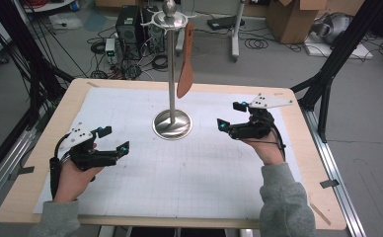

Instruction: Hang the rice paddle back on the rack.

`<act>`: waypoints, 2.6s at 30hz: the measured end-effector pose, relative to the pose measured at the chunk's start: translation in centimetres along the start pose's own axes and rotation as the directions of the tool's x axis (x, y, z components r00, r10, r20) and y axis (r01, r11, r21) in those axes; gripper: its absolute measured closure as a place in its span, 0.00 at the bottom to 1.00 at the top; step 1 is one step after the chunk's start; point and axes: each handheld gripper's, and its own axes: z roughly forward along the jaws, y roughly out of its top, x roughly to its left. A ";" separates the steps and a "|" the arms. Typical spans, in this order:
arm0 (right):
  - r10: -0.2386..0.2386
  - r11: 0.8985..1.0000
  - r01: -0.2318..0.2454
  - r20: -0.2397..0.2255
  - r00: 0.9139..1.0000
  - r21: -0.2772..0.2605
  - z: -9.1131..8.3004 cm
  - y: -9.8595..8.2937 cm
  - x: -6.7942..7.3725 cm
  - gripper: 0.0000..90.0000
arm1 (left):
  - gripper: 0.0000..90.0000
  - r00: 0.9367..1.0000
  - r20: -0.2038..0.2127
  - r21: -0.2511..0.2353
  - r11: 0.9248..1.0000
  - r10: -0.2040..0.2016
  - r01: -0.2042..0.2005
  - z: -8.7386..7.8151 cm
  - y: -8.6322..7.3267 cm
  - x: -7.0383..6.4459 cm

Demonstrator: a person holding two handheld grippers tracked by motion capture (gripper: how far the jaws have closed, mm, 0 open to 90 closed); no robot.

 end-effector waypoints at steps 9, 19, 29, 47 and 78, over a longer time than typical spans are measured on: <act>-0.004 1.000 0.005 0.034 0.999 -0.012 -0.9 -1.9 -0.2 0.12 | 0.12 1.000 0.002 0.021 1.000 0.005 -0.005 0.3 -0.2 0.0; 0.015 1.000 -0.013 0.049 0.999 -0.025 -1.9 -3.9 -0.5 0.12 | 0.12 1.000 0.001 0.029 1.000 0.007 -0.007 0.5 -0.3 -0.1; 0.024 0.999 -0.022 0.077 0.997 -0.027 -3.1 -5.0 -0.9 0.12 | 0.12 1.000 0.004 0.035 0.999 0.004 -0.005 0.7 -0.5 -0.1; 0.040 0.999 -0.037 0.091 0.995 -0.032 -4.2 -7.5 -1.3 0.12 | 0.12 1.000 0.007 0.042 0.999 0.008 -0.009 0.9 -0.7 -0.2; 0.074 0.996 -0.062 0.184 0.980 -0.070 -7.4 -9.0 -2.9 0.12 | 0.13 0.994 -0.106 0.018 1.000 -0.014 0.016 -1.1 -1.1 2.1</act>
